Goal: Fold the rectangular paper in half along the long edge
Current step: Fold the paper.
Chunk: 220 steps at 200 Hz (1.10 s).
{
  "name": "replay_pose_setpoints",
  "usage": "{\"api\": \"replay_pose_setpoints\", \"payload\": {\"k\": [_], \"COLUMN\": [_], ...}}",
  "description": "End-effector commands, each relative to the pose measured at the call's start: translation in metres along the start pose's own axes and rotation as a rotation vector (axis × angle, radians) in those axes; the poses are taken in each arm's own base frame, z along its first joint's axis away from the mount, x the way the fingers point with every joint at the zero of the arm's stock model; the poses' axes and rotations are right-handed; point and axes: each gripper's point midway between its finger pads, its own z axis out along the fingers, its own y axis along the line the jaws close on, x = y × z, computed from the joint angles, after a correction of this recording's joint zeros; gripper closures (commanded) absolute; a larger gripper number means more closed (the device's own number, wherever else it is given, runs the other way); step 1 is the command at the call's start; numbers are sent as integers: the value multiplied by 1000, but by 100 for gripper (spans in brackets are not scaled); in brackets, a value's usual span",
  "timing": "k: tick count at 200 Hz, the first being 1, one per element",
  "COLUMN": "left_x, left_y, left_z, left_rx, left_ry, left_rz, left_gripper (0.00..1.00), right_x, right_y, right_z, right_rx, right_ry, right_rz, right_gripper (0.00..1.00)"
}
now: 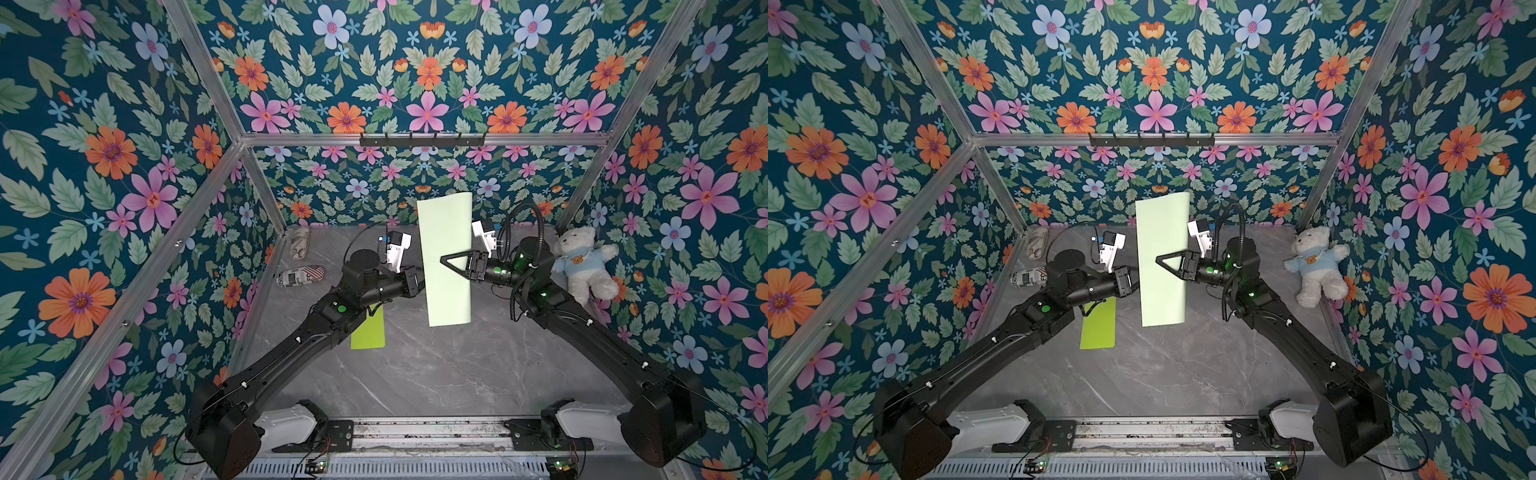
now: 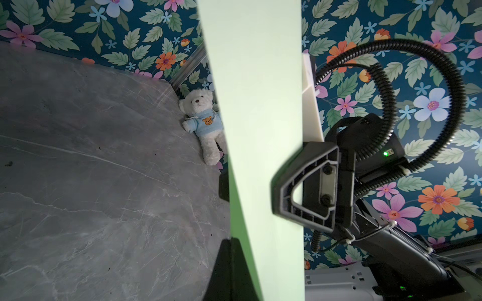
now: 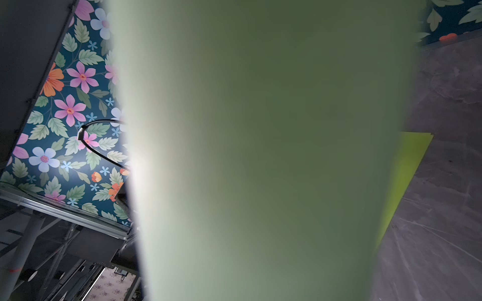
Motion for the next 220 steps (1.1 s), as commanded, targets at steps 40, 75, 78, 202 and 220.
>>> {"api": "replay_pose_setpoints", "payload": {"k": [40, 75, 78, 202, 220], "left_x": [-3, -3, -3, -4, -4], "left_y": [-7, -8, -8, -11, -11], "left_z": [-3, -4, -4, -6, -6], "left_rx": [25, 27, 27, 33, 33], "left_ry": [-7, -9, -9, -13, -14], "left_rz": [20, 21, 21, 26, 25], "left_gripper": [100, 100, 100, 100, 100], "right_x": [-18, -21, -21, -31, -31], "right_y": [26, 23, 22, 18, 20], "right_z": [-6, -8, -8, -21, -21], "right_rx": [-78, -65, -64, -28, -34], "right_ry": [-100, -117, -117, -189, -187], "right_rz": [-63, -62, -60, -64, -69], "right_gripper": [59, 55, 55, 54, 56]}}
